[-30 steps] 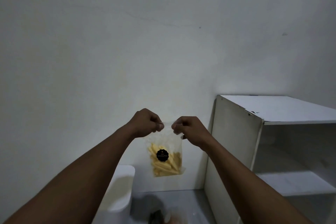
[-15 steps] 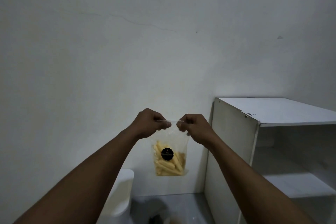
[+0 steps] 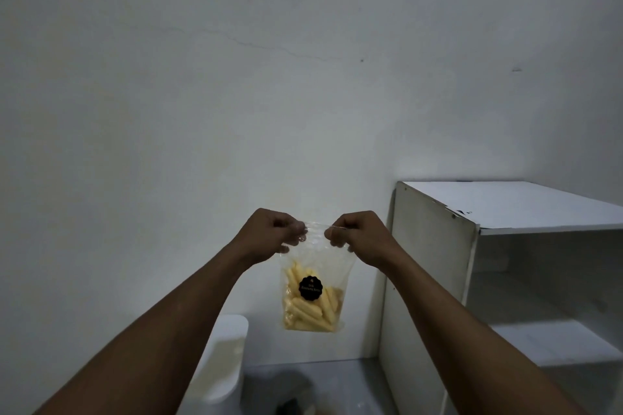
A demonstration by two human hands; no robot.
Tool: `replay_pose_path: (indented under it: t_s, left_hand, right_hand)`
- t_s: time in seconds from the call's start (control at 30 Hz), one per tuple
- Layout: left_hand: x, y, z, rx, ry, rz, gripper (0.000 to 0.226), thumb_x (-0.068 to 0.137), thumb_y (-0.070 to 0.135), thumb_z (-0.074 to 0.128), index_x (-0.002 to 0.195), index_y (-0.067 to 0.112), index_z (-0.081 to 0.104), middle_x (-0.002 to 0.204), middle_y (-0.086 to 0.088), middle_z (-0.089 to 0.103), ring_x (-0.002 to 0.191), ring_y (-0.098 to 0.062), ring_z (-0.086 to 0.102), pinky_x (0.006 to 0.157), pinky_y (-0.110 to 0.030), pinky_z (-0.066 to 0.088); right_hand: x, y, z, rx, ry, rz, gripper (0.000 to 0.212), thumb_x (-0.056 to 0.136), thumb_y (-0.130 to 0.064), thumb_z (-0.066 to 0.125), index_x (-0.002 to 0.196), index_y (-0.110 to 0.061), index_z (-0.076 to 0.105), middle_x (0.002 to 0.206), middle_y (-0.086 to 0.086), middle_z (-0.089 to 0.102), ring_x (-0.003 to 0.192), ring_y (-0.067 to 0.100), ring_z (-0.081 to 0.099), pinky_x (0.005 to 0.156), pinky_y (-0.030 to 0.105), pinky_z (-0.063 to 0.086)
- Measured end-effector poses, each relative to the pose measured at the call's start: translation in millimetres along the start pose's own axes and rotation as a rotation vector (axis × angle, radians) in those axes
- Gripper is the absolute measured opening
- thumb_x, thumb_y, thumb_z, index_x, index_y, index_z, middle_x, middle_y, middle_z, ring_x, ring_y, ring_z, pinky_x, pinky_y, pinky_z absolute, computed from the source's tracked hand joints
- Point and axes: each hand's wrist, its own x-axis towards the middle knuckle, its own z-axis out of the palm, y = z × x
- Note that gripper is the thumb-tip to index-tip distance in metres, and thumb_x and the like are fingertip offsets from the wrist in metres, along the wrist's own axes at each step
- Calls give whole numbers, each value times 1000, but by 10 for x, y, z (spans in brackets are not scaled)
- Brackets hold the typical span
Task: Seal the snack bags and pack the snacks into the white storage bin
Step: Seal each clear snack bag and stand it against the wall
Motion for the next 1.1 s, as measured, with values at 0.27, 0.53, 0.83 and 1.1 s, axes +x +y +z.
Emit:
replay_pose_path:
  t_s: [0.27,0.53,0.83,1.1]
  left_hand:
    - [-13,-104,57,130,62,78,12,88,20,72,81,14,79,77,-5,77,69,-14,67,71,-33,55]
    - [-44,-105,45,91,104,56,10,87,12,74,78,7,75,78,-13,72,71,-17,69,71,-29,59]
    - [-56,-138,25,-7,47,37,7,86,13,75,86,6,77,77,-9,73,72,-17,68,76,-36,60]
    - [-49,-180,-21,185,150,89,7,83,18,77,77,15,79,72,-5,76,72,-22,73,73,-38,58]
  right_hand:
    - [21,-91,106,-169,-57,-36,15,87,-25,72,73,-24,76,66,-6,69,63,8,58,61,27,46]
    - [17,-128,120,-194,-77,-43,13,86,-25,73,77,-16,76,62,-8,65,59,9,54,58,27,43]
    - [45,-158,144,-259,-81,-56,13,88,-22,69,79,-13,73,69,-3,66,53,4,50,55,23,41]
    - [95,-158,212,-265,-140,-72,13,88,-29,70,82,-18,75,68,-10,67,60,4,56,58,23,44]
